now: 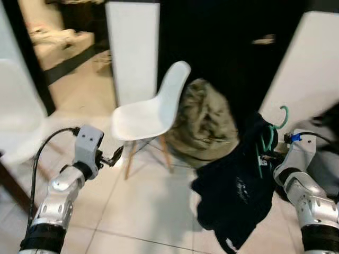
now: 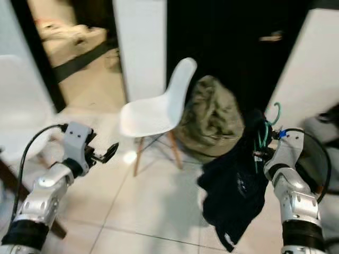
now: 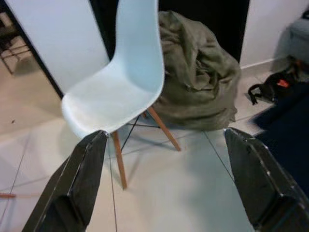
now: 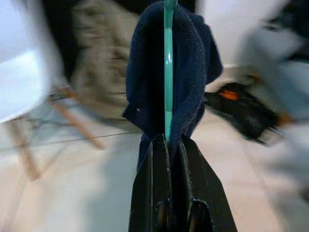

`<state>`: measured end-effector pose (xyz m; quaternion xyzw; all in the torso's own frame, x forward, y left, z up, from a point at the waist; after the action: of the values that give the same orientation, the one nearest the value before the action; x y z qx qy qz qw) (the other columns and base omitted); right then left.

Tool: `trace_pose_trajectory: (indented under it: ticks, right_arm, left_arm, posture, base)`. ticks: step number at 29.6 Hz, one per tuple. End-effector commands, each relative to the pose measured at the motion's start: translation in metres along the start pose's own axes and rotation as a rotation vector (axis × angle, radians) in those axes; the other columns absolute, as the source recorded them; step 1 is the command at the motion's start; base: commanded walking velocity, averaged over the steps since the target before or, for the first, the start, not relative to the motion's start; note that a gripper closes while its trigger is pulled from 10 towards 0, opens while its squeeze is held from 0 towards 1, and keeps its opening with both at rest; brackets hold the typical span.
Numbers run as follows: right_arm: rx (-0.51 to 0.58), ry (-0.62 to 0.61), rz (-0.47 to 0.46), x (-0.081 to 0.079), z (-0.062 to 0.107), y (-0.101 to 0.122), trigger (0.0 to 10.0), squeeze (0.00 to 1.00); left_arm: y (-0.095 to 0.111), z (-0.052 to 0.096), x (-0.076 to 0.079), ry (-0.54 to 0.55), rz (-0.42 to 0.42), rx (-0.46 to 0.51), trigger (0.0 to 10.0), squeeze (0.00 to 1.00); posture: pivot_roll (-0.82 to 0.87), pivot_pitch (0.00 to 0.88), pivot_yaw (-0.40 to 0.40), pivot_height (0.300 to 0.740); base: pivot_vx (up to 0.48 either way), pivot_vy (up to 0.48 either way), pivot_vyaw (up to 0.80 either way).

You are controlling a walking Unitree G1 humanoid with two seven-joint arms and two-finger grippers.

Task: Hang hanger

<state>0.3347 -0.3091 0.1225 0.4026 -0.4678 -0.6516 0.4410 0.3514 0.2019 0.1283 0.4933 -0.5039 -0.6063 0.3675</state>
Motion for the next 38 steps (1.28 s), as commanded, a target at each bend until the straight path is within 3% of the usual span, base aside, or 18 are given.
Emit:
trace_pose_trajectory:
  ticks: [1,7,18,22,24,25,27,30,31,34,38]
  right_arm:
    - [0.038,-0.048,0.001,0.006,0.0,0.003,0.0,0.0]
    - [0.071,-0.159,-0.011,0.024,0.003,0.007,0.0,0.0]
    - [0.097,-0.209,-0.024,0.027,0.009,0.003,0.0,0.0]
    - [0.104,-0.161,0.005,0.01,0.012,-0.005,0.0,0.0]
    - [0.104,-0.161,0.005,0.01,0.012,-0.005,0.0,0.0]
    - [0.127,-0.032,0.07,-0.027,0.026,-0.019,0.0,0.0]
    - [0.127,-0.032,0.07,-0.027,0.026,-0.019,0.0,0.0]
    - [0.151,0.142,0.214,-0.07,0.043,-0.037,0.0,0.0]
    - [0.155,0.178,0.249,-0.078,0.045,-0.04,0.0,0.0]
    - [0.167,0.229,0.331,-0.085,0.044,-0.042,0.0,0.0]
    - [0.168,0.235,0.36,-0.082,0.04,-0.041,0.0,0.0]
  left_arm:
    - [-0.01,0.003,0.0,0.033,-0.003,-0.029,10.0,0.0]
    - [-0.019,0.005,0.007,0.068,-0.009,-0.047,10.0,0.0]
    - [-0.023,0.006,0.016,0.069,-0.009,-0.042,10.0,0.0]
    - [-0.027,0.009,0.018,0.125,0.013,-0.039,10.0,0.0]
    - [-0.027,0.009,0.018,0.125,0.013,-0.039,10.0,0.0]
    - [-0.04,0.025,0.021,0.252,0.105,-0.054,10.0,0.0]
    - [-0.04,0.025,0.021,0.252,0.105,-0.054,10.0,0.0]
    - [-0.05,0.043,0.019,0.352,0.146,-0.075,10.0,0.0]
    - [-0.051,0.046,0.016,0.365,0.152,-0.079,10.0,0.0]
    - [-0.054,0.052,0.013,0.393,0.142,-0.085,10.0,0.0]
    - [-0.058,0.057,0.014,0.42,0.149,-0.095,10.0,0.0]
  posture:
    - [-0.06,0.0,-0.019,0.74]
    - [-0.07,0.0,-0.012,0.74]
    - [-0.08,0.0,0.004,0.74]
    - [-0.09,0.0,0.008,0.74]
    - [-0.09,0.0,0.008,0.74]
    - [-0.1,0.0,0.013,0.74]
    - [-0.1,0.0,0.013,0.74]
    - [-0.1,0.0,-0.008,0.74]
    - [-0.1,0.0,-0.008,0.74]
    - [-0.07,0.0,-0.066,0.74]
    - [-0.04,0.0,-0.107,0.74]
  base:
    - [0.0,0.0,-0.8]
    - [0.0,0.0,-0.8]
    - [0.0,0.0,-0.8]
    - [0.0,0.0,-0.8]
    - [0.0,0.0,-0.8]
    - [0.0,0.0,-0.8]
    - [0.0,0.0,-0.8]
    - [0.0,0.0,-0.8]
    - [0.0,0.0,-0.8]
    - [0.0,0.0,-0.8]
    - [0.0,0.0,-0.8]
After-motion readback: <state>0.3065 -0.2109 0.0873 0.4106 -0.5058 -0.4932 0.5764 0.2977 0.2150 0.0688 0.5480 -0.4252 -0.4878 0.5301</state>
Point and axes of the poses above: a point about 5 cm out from each wrist's last joint towards the gripper, its own z axis pointing back from the gripper into the wrist, its own y axis along the axis of the wrist's last joint, x = y × z, the point moved 3 cm from there along -z, pointing out of the wrist towards the gripper, and after that the axes turned 2 degrees about -z, right-handed, at the moved point
